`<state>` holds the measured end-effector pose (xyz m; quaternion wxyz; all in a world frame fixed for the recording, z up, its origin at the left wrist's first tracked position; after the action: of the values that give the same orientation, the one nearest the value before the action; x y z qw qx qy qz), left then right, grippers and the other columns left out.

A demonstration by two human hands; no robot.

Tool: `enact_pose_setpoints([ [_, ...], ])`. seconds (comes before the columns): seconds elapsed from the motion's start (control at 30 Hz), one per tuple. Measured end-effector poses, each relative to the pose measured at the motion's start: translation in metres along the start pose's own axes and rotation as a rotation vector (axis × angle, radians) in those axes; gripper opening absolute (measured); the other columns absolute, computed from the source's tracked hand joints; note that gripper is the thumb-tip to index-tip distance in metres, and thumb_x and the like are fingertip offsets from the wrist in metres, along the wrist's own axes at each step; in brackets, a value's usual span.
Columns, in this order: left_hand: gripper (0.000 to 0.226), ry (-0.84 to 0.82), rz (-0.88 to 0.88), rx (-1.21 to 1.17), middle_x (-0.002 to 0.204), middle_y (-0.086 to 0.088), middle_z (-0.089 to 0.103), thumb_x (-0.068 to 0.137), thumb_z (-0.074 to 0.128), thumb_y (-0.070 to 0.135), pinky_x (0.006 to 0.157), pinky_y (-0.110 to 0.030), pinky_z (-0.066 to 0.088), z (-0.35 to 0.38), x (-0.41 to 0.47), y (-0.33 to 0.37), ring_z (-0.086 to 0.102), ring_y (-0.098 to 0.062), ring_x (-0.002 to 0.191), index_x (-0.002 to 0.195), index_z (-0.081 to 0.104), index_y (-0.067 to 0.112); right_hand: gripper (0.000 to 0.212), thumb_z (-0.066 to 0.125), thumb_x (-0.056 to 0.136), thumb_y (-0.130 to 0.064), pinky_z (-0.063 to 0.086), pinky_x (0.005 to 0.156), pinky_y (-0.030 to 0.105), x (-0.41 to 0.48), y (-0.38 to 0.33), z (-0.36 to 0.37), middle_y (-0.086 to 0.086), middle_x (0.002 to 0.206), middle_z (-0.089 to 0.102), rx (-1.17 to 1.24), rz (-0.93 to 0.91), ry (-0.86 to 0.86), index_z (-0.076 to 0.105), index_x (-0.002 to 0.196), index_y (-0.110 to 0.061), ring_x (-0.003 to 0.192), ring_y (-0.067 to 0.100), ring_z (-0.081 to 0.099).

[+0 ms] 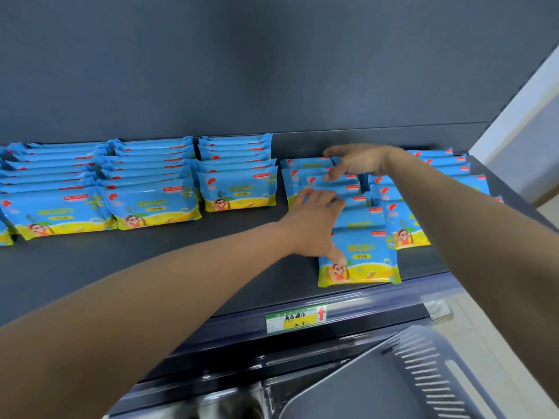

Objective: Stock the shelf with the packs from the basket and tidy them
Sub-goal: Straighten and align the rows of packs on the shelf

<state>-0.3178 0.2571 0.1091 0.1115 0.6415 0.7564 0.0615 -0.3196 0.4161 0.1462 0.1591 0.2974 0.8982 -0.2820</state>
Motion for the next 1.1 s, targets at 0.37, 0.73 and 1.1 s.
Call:
enact_pose_setpoints([
  [0.37, 0.058, 0.199, -0.112, -0.091, 0.13, -0.003, 0.037, 0.07, 0.07, 0.047, 0.11, -0.029, 0.019, -0.01, 0.0, -0.028, 0.034, -0.022, 0.124, 0.11, 0.05, 0.01, 0.091, 0.05, 0.075, -0.075, 0.034, 0.11, 0.04, 0.034, -0.013, 0.003, 0.004, 0.145, 0.043, -0.249, -0.005, -0.008, 0.042, 0.14, -0.012, 0.131, 0.025, 0.043],
  [0.73, 0.061, 0.156, -0.166, -0.03, 0.128, -0.002, 0.039, 0.067, 0.07, 0.048, 0.101, -0.032, 0.028, -0.017, 0.01, -0.034, 0.033, -0.02, 0.123, 0.111, 0.044, 0.014, 0.092, 0.041, 0.065, -0.086, 0.043, 0.09, 0.038, 0.044, -0.017, 0.003, 0.004, 0.127, 0.057, -0.322, -0.041, 0.051, 0.057, 0.119, -0.014, 0.107, 0.023, 0.055],
  [1.1, 0.054, 0.202, -0.227, -0.013, 0.102, 0.003, 0.031, 0.062, 0.07, 0.044, 0.089, -0.033, 0.029, -0.024, 0.022, -0.034, 0.031, -0.016, 0.1, 0.095, 0.034, 0.02, 0.059, 0.053, 0.078, -0.069, 0.046, 0.073, 0.031, 0.039, -0.016, -0.015, -0.002, 0.093, 0.065, -0.099, -0.127, 0.077, 0.069, 0.098, -0.016, 0.086, 0.017, 0.061],
])
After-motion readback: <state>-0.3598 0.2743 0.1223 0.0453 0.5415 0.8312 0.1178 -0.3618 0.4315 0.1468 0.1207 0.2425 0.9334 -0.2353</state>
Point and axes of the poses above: each hand's wrist, its own x-axis towards the middle knuckle, its own z-axis out of the palm, y = z × x, the point moved 3 cm from there along x, towards the middle knuckle
